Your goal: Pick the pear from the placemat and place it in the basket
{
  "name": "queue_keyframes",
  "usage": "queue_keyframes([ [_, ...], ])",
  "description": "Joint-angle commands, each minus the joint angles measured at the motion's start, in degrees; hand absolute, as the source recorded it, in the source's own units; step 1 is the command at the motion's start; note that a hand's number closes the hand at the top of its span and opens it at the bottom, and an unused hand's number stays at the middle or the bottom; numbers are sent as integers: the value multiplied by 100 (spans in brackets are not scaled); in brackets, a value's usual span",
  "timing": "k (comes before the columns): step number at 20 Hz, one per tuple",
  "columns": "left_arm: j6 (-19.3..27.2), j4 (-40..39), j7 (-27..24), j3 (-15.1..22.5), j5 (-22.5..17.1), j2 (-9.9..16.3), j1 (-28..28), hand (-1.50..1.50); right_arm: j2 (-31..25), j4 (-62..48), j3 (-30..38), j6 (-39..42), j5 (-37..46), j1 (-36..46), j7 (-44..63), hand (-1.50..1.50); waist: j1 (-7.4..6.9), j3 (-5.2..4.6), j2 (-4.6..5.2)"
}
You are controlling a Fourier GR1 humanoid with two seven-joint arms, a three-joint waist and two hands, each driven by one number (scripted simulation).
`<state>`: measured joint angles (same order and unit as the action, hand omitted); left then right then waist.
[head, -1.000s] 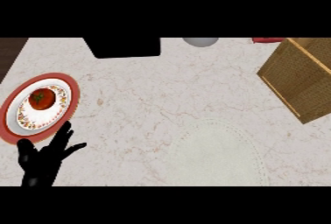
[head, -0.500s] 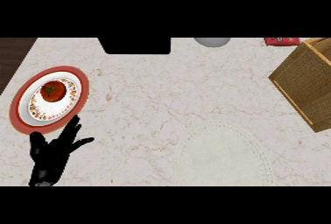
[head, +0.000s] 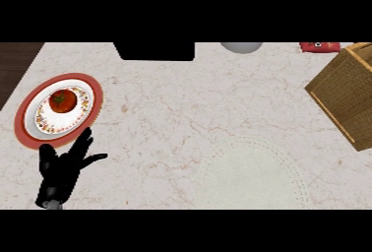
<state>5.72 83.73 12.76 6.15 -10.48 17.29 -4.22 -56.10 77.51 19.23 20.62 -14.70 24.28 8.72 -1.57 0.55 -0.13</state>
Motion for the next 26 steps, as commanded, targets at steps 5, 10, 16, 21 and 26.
queue_keyframes([
  [5, -20, -203, 204, 171, 119, -146, -274, 0, 322, -1893, -170, 282, 91, 935, -522, 150, -46, -51, 64],
  [10, -190, -180, 235, -10, 51, -6, -251, 0, 417, -2689, -227, 373, 472, 1166, -1191, 150, 13, -51, 50],
  [16, -343, -345, 94, -63, 27, 65, -298, 0, 129, -3100, -638, -590, 1831, 752, -2108, 150, -60, -43, 104],
  [21, -102, -328, 167, 57, 148, -226, -209, 0, 37, -3895, -701, -618, 2194, 938, -3255, -150, -43, -38, 92],
  [26, -2, -362, 178, 84, 336, -255, -128, 0, -43, -4747, -600, -674, 2344, 1525, -3655, -150, -56, -41, 92],
])
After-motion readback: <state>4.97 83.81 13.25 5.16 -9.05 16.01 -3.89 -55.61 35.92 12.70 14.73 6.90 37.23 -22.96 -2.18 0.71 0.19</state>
